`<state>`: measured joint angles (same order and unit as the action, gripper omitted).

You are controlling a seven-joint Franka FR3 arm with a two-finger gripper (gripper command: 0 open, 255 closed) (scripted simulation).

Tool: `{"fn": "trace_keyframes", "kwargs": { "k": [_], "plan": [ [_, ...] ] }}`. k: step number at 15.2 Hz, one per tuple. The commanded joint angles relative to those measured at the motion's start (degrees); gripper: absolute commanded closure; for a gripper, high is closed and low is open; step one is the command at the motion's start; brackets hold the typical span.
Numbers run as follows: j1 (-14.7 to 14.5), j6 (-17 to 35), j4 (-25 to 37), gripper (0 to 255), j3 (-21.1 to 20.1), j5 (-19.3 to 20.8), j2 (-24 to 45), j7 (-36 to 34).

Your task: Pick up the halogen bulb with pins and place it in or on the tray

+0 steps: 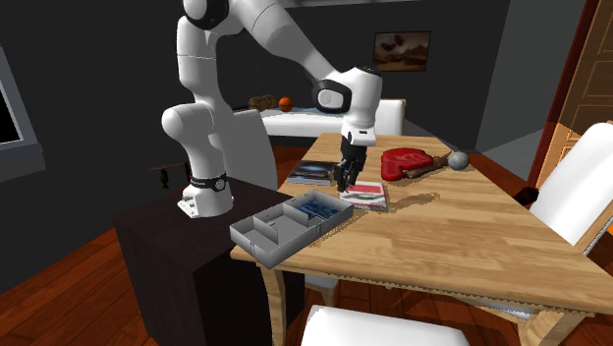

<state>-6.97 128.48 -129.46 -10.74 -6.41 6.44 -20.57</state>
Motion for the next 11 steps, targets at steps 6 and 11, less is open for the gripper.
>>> {"fn": "trace_keyframes", "kwargs": {
  "k": [6, 11],
  "plan": [
    [2.8, 3.9, -15.8, 255, 2.4, -2.1, -11.4, 7.2],
    [5.0, 5.3, -26.2, 255, 5.4, -2.0, -19.9, 12.6]
  ]
}}
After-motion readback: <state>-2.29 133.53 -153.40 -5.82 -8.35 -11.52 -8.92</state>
